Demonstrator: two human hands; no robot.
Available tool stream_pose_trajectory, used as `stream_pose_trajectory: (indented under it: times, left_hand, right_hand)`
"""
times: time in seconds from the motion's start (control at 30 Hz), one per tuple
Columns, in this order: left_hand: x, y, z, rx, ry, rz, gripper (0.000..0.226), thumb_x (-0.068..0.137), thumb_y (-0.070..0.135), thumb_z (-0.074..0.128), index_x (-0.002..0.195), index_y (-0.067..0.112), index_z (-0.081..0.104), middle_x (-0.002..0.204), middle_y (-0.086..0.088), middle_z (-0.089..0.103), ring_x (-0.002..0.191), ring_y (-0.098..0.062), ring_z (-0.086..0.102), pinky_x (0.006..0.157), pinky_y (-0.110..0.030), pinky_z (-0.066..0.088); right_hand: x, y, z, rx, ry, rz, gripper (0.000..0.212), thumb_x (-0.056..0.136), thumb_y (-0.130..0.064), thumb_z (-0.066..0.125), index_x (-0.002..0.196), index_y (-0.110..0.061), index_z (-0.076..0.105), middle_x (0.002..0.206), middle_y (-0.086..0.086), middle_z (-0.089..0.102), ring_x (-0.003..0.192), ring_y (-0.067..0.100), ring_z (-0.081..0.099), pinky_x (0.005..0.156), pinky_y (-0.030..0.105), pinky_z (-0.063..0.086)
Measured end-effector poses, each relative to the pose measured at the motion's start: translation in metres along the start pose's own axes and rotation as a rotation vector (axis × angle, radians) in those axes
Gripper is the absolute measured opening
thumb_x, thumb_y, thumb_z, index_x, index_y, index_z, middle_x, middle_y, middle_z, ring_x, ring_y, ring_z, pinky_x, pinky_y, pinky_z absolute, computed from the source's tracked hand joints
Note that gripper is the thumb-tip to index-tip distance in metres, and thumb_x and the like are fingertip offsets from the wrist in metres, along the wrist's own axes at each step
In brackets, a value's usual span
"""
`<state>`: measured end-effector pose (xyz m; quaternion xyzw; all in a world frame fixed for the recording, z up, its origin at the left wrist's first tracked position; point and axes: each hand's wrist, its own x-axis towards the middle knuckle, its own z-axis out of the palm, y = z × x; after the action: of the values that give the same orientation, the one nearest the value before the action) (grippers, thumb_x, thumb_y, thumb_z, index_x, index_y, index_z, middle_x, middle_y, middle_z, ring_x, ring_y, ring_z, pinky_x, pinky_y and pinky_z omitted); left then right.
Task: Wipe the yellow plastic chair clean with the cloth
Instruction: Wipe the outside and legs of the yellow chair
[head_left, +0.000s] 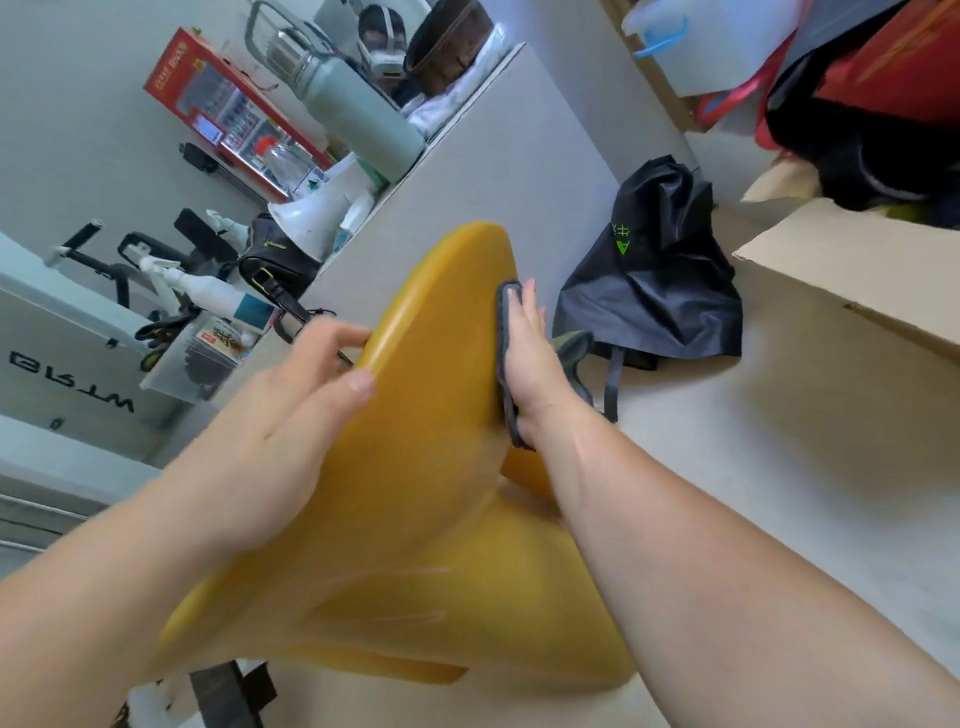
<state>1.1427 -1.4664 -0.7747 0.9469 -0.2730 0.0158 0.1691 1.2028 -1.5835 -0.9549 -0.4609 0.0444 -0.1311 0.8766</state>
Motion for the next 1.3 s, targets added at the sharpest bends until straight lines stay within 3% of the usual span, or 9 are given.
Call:
stream_pose_trajectory:
  times: [0.1,0.17,0.33,0.5,0.67,0.77,0.93,1.1,1.3]
  left_hand:
    - [0.025,0.033,0.007,0.131,-0.103,-0.148,0.046,0.096,0.055,0.046,0.139,0.062,0.031,0.135,0.025,0.05,0.119,-0.008,0.052,0.1,-0.037,0.042]
    - [0.041,0.047,0.012,0.093,-0.099,-0.246,0.061,0.092,0.059,0.053,0.146,0.061,0.024,0.145,0.026,0.043,0.129,-0.01,0.047,0.111,-0.042,0.038]
    - [0.045,0.047,0.022,0.218,-0.014,-0.235,0.052,0.098,0.053,0.042,0.148,0.058,0.026,0.144,0.027,0.044,0.131,-0.005,0.044,0.108,-0.035,0.037]
    - [0.043,0.043,0.023,0.329,-0.024,-0.18,0.059,0.095,0.064,0.042,0.149,0.058,0.02,0.145,0.032,0.04,0.129,0.002,0.04,0.099,-0.028,0.034]
    - [0.044,0.052,0.026,0.353,-0.025,-0.217,0.067,0.083,0.064,0.042,0.145,0.065,0.017,0.134,0.039,0.048,0.119,0.013,0.049,0.09,-0.025,0.044]
    - [0.048,0.055,0.026,0.368,-0.033,-0.231,0.07,0.08,0.063,0.048,0.142,0.069,0.017,0.122,0.048,0.048,0.109,0.025,0.047,0.084,-0.018,0.042]
    - [0.048,0.056,0.026,0.379,-0.049,-0.255,0.07,0.082,0.058,0.049,0.144,0.065,0.018,0.123,0.053,0.043,0.113,0.026,0.043,0.084,-0.016,0.041]
    - [0.047,0.055,0.025,0.418,-0.058,-0.227,0.068,0.084,0.058,0.045,0.146,0.062,0.019,0.123,0.055,0.042,0.113,0.027,0.043,0.084,-0.015,0.041]
    - [0.05,0.051,0.025,0.361,-0.039,-0.242,0.062,0.087,0.055,0.042,0.147,0.059,0.024,0.127,0.042,0.052,0.118,0.017,0.048,0.091,-0.025,0.042]
  right_hand:
    - [-0.012,0.064,0.01,0.14,0.022,0.192,0.079,0.066,-0.103,0.037,0.137,-0.082,0.011,0.169,-0.023,0.006,0.156,0.011,0.012,0.126,0.055,0.014]
    - [-0.037,0.103,0.023,0.211,0.014,0.29,0.098,0.052,-0.109,0.036,0.142,-0.077,0.012,0.166,-0.024,0.014,0.153,0.012,0.022,0.126,0.054,0.018]
    - [-0.039,0.08,0.018,0.207,0.056,0.386,0.059,0.099,-0.07,0.018,0.152,-0.06,-0.006,0.167,-0.023,-0.009,0.157,0.014,-0.004,0.126,0.048,0.002]
    - [0.012,0.039,0.005,0.106,0.128,0.001,0.054,0.111,-0.039,0.024,0.161,-0.039,0.003,0.17,-0.014,-0.01,0.155,0.004,-0.012,0.127,0.035,-0.005]
    - [0.089,0.006,-0.015,0.088,0.049,-0.2,0.053,0.109,-0.039,0.035,0.16,-0.036,0.021,0.169,-0.013,0.014,0.157,0.008,0.0,0.126,0.031,0.001]
    - [0.084,0.061,-0.016,0.32,0.076,0.11,0.048,0.102,-0.062,0.041,0.149,-0.058,0.03,0.166,-0.019,0.022,0.155,0.007,0.016,0.127,0.036,0.013]
    - [0.039,0.152,0.01,0.484,0.127,0.516,0.097,0.059,-0.105,0.045,0.145,-0.061,0.039,0.158,-0.024,0.038,0.148,0.013,0.036,0.123,0.051,0.026]
    - [0.067,0.054,-0.012,0.324,0.082,0.15,0.054,0.108,-0.055,0.029,0.159,-0.045,0.017,0.17,-0.017,0.001,0.156,0.006,0.001,0.129,0.043,0.005]
    - [0.1,0.028,-0.018,0.181,0.062,-0.108,0.053,0.108,-0.045,0.033,0.16,-0.038,0.022,0.17,-0.015,0.01,0.156,0.004,0.003,0.129,0.039,0.004]
